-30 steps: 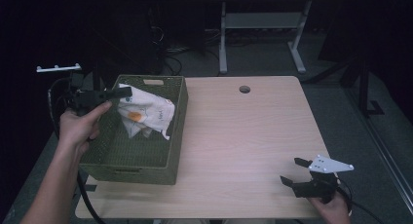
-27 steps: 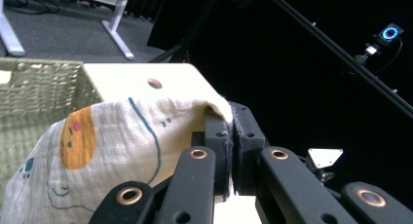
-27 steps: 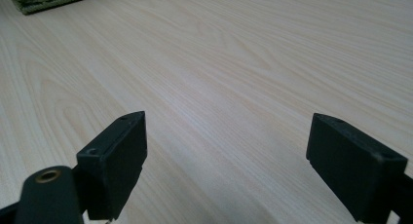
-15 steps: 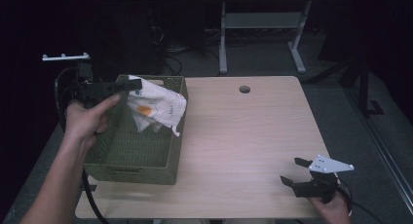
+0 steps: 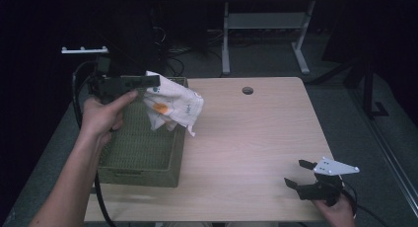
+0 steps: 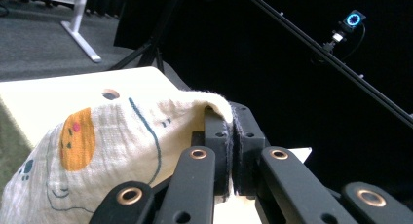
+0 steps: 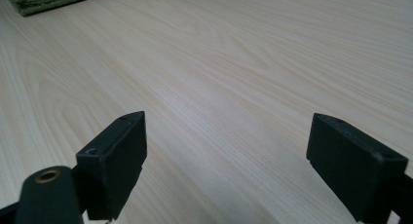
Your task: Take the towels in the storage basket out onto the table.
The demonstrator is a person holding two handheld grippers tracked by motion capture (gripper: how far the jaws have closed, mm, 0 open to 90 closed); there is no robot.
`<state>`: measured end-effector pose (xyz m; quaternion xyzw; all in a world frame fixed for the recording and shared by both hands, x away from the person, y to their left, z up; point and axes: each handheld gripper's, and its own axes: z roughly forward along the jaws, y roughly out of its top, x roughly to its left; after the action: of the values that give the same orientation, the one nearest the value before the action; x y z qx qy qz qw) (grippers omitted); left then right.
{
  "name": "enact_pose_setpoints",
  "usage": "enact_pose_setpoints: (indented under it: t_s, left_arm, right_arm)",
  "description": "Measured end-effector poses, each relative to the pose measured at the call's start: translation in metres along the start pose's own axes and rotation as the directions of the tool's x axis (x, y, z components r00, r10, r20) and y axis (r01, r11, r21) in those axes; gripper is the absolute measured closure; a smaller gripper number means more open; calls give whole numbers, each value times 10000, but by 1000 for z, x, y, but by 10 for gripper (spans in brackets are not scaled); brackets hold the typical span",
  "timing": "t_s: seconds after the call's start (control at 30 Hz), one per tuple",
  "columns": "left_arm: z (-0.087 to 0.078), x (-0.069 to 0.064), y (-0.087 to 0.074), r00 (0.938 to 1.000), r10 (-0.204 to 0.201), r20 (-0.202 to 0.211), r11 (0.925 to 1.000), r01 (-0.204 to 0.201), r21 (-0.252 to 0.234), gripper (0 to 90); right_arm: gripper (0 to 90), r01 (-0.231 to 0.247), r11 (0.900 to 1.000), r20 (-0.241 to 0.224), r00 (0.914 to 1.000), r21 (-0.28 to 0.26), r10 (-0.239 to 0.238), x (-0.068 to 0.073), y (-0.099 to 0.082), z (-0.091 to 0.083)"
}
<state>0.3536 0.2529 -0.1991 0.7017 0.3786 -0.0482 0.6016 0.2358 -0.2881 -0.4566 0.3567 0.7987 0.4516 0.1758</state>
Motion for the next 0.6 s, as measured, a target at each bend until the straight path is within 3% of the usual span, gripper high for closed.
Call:
enact_pose_setpoints:
  t_s: [0.6]
  left_arm:
    - [55,-20,5,9975,325,627,9962,-374,792,870]
  right_arm:
    - [142,-58,10000,-16,10000,-78,58,-1,0,-2]
